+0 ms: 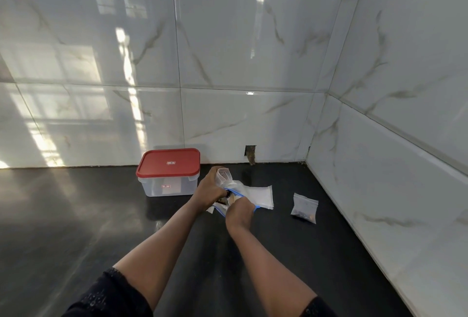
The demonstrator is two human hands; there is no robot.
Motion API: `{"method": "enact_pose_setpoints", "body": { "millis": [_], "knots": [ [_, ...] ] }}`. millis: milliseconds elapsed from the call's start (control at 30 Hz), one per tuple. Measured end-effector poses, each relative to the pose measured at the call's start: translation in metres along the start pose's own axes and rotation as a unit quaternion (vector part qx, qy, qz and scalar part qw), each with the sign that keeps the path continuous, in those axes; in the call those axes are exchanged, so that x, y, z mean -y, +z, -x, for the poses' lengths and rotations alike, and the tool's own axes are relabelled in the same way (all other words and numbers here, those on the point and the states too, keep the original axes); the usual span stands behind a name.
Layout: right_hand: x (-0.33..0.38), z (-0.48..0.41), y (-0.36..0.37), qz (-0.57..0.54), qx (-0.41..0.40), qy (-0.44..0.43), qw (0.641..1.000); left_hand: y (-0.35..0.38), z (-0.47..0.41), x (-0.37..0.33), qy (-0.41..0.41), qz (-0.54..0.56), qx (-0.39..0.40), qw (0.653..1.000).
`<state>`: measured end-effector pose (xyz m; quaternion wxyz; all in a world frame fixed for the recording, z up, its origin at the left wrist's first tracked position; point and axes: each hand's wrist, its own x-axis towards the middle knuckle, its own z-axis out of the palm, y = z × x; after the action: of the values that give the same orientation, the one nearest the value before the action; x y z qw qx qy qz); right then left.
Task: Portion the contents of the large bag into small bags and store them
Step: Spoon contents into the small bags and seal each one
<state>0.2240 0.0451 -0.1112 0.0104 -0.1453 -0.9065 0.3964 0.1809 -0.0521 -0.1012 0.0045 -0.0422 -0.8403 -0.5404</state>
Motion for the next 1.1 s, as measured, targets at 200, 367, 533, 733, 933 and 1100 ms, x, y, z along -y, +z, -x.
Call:
{"method": "enact_pose_setpoints", "body": {
  "millis": [200, 367, 533, 733, 933, 1100],
  "knots": [
    [0.002, -0.003, 0.004, -0.024, 0.004, 0.019, 1.0, -0.001, -0.003, 0.0, -0.002, 0.006, -0.005, 1.0],
    [0.008, -0.008, 0.005, -0.063, 0.028, 0.054, 0.996, 0.0, -0.004, 0.002, -0.004, -0.004, -0.006, 1.0],
    [0.013, -0.009, 0.005, -0.147, 0.056, 0.096, 0.983, -0.002, -0.005, 0.003, -0.001, 0.006, -0.008, 1.0],
    [0.022, -0.014, 0.011, -0.323, 0.066, 0.185, 0.926, -0.009, -0.006, 0.005, 0.001, -0.003, -0.008, 1.0],
    [0.033, -0.015, 0.011, -0.519, 0.047, 0.305, 0.797, -0.01, -0.003, 0.005, 0.001, -0.006, -0.006, 1.0],
    [0.033, -0.023, 0.012, -0.56, 0.055, 0.343, 0.752, -0.007, -0.003, 0.001, 0.01, -0.019, -0.008, 1.0]
  ]
}}
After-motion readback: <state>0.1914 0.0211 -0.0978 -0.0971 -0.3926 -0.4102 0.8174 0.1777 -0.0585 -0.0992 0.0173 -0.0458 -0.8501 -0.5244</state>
